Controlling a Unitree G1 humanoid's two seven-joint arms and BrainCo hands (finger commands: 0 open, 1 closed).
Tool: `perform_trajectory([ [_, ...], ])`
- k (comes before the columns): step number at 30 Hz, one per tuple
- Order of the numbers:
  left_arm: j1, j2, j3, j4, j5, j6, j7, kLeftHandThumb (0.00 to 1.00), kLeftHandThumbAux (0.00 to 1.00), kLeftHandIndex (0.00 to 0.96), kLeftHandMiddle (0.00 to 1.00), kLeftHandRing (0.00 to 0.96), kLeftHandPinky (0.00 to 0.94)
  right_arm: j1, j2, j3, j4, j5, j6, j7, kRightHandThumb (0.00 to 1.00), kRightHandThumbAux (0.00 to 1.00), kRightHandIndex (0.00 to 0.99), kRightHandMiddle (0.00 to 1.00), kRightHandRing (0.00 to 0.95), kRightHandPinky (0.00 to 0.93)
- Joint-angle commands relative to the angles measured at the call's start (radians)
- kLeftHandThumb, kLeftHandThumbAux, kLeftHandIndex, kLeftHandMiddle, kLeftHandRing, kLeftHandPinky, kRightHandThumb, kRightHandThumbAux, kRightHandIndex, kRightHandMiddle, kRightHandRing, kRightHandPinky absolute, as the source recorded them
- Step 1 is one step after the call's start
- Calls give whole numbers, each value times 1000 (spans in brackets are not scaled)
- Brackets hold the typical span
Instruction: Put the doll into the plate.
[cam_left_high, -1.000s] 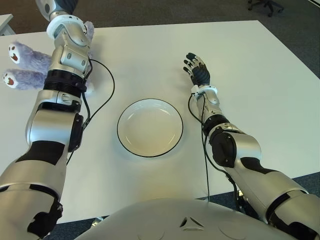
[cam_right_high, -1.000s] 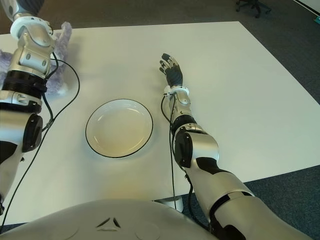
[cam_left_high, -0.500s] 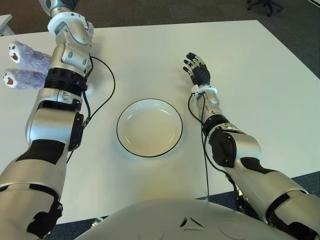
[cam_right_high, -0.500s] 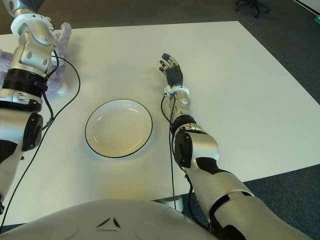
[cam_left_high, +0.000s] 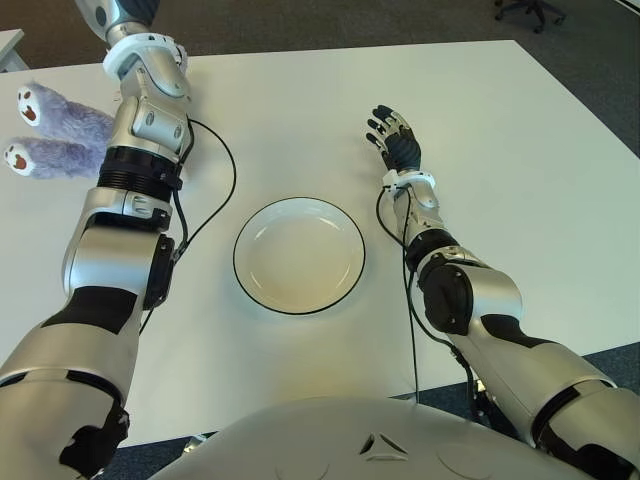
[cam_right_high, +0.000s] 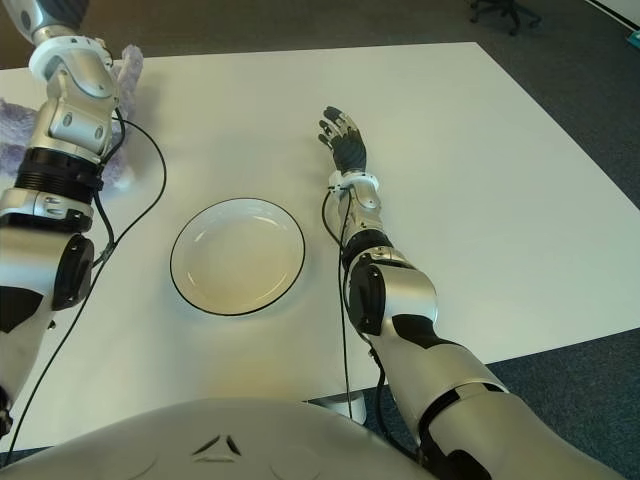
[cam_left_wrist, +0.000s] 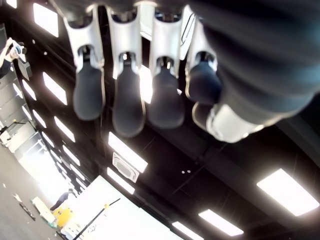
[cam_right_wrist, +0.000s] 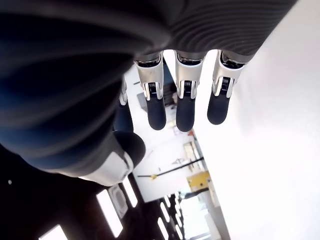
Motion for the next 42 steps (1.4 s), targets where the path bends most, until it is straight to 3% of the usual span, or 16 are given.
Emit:
perform_trajectory([
  [1,72,-10,22,-32,10,2,49,568,699,723,829,835,854,33,2,13,40,-18,52,-15,701,755,190,144,125,152],
  [5,93,-11,28,-38,21,-26,99,524,723,745,844,848,857,36,-1,23,42,-33,54,-20,660,760,188,137,119,145],
  [9,124,-11,33,-45,33,-62,162,554,702,739,837,845,848,39,-3,35,41,-51,46,-32,636,766,187,134,116,146],
  [10,144,-10,36,-54,40,-72,189,555,678,662,824,834,817,40,-4,42,41,-60,42,-40,616,772,185,132,114,145],
  [11,158,-10,37,-62,45,-78,207,670,692,495,762,742,676,41,-5,48,41,-66,39,-46,609,776,184,133,115,147],
  [12,172,-10,39,-66,53,-79,229,689,694,467,751,726,652,42,-6,53,41,-72,37,-52,607,777,184,133,115,147],
  [13,178,-11,40,-68,57,-79,241,694,697,441,624,570,462,43,-6,55,41,-74,36,-55,605,778,191,137,116,149],
  [15,186,-13,43,-68,63,-75,260,690,699,428,558,507,390,43,-6,56,41,-76,37,-58,602,777,197,141,118,151],
  [20,208,-36,66,-92,56,-16,280,682,704,414,445,431,356,41,-2,37,41,-59,41,-40,594,784,193,143,117,141],
  [22,218,-44,76,-104,56,9,286,361,502,315,417,406,341,41,-3,36,41,-59,41,-32,602,790,192,144,120,142],
  [23,223,-48,80,-108,57,19,289,306,461,266,384,373,318,41,-3,35,41,-60,42,-29,624,789,198,150,124,146],
  [29,250,-66,106,-136,49,50,307,273,434,195,315,321,314,41,-1,30,42,-60,51,-26,640,769,210,154,127,150],
  [36,282,-100,155,-143,11,7,336,304,449,143,245,265,270,44,-5,37,44,-71,53,-42,610,762,197,147,122,150],
  [42,303,-109,177,-132,8,-31,374,270,433,103,223,249,271,42,-10,38,47,-75,58,-51,580,769,177,129,114,134],
])
